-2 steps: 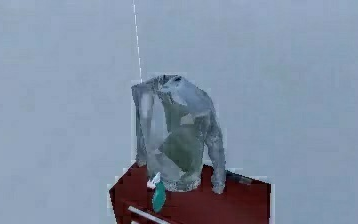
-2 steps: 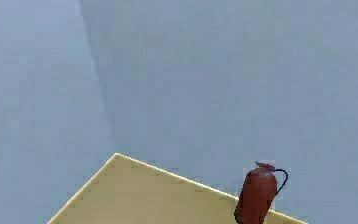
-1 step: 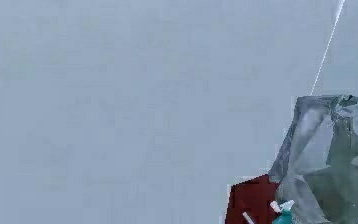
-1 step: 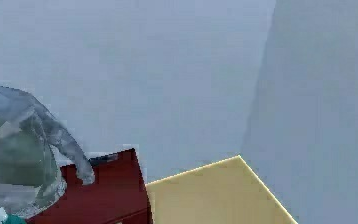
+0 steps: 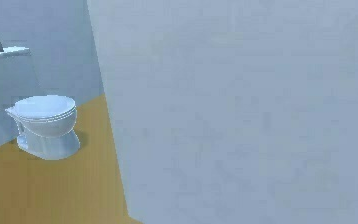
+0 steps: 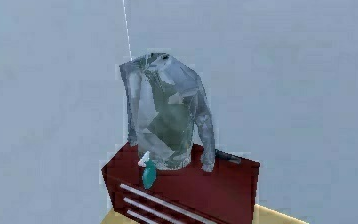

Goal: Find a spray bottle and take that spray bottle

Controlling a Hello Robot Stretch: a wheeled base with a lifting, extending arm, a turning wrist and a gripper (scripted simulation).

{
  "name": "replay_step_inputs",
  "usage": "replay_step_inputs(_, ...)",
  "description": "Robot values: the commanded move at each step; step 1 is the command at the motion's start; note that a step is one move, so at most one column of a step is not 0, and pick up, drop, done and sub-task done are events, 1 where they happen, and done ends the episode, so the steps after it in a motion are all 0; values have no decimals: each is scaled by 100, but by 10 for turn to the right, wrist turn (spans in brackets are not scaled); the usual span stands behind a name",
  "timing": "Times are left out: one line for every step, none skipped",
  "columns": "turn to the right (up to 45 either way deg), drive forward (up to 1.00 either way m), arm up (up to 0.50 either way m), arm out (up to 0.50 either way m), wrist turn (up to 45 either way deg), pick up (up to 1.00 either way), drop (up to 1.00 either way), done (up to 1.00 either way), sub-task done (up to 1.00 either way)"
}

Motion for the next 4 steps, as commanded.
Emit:
replay_step_inputs(0, 0, 50, 0, 0, 0, 0, 0, 0)
replay_step_inputs(0, 0, 6, 0, 0, 0, 0, 0, 0)
replay_step_inputs(0, 0, 0, 44, 0, 0, 0, 0, 0)
replay_step_inputs(0, 0, 0, 0, 450, 0, 0, 0, 0)
